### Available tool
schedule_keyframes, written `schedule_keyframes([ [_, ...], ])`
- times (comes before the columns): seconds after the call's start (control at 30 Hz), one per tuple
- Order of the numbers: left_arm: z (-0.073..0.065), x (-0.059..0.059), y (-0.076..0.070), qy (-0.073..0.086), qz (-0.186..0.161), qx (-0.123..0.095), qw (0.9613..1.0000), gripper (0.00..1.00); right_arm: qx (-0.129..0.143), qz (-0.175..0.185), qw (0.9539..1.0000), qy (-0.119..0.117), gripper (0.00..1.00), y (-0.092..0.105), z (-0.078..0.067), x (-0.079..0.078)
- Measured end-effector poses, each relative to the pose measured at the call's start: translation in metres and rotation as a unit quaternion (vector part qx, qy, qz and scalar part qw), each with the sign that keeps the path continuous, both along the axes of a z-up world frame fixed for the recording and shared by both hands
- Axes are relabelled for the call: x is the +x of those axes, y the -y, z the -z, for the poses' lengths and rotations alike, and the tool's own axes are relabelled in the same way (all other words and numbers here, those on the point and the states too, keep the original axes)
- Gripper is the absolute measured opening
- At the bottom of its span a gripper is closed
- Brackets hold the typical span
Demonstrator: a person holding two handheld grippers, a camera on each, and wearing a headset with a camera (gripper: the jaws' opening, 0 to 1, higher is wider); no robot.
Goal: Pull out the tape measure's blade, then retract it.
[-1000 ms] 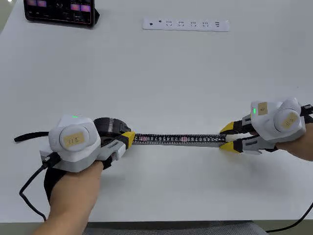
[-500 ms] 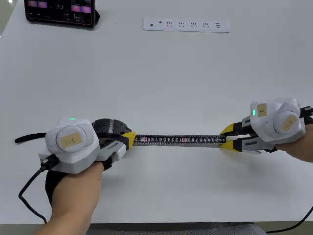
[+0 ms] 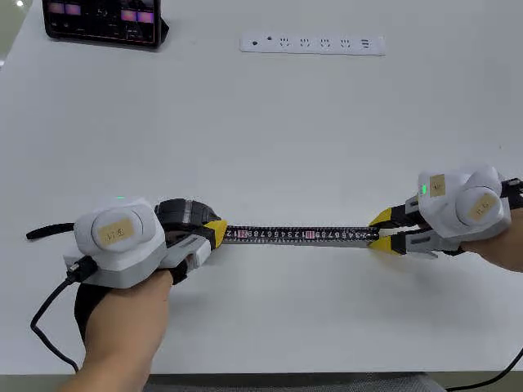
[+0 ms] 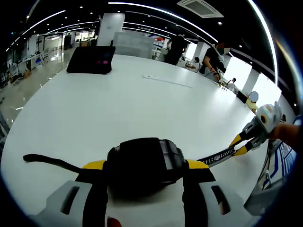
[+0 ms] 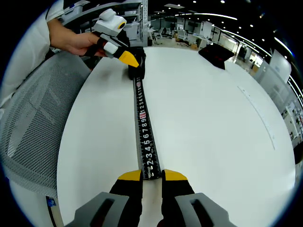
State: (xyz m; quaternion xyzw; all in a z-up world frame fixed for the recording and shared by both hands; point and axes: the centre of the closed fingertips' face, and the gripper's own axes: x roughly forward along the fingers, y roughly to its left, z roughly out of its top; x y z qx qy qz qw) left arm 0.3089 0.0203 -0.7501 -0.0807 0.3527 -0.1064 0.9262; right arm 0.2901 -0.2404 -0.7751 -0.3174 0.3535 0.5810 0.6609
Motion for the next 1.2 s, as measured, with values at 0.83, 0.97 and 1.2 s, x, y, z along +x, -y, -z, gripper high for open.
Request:
schedule_keyframes([
  [0.83,-0.001,-0.003,0.0,-0.009,0.007,0.002,0.9999,0.56,-0.004,-0.003,1.0,-0.002,0.11,-0.004,0.001,0.0],
  [0.97,-0.001,-0.003,0.0,-0.009,0.008,-0.003,0.9999,0.57,0.003,-0.004,1.0,-0.004,0.11,-0.01,-0.001,0.0],
  [1.2,-0.002,-0.003,0.0,-0.009,0.007,-0.01,0.9999,0.57,0.008,-0.006,0.9999,-0.006,0.11,-0.02,-0.001,0.001],
])
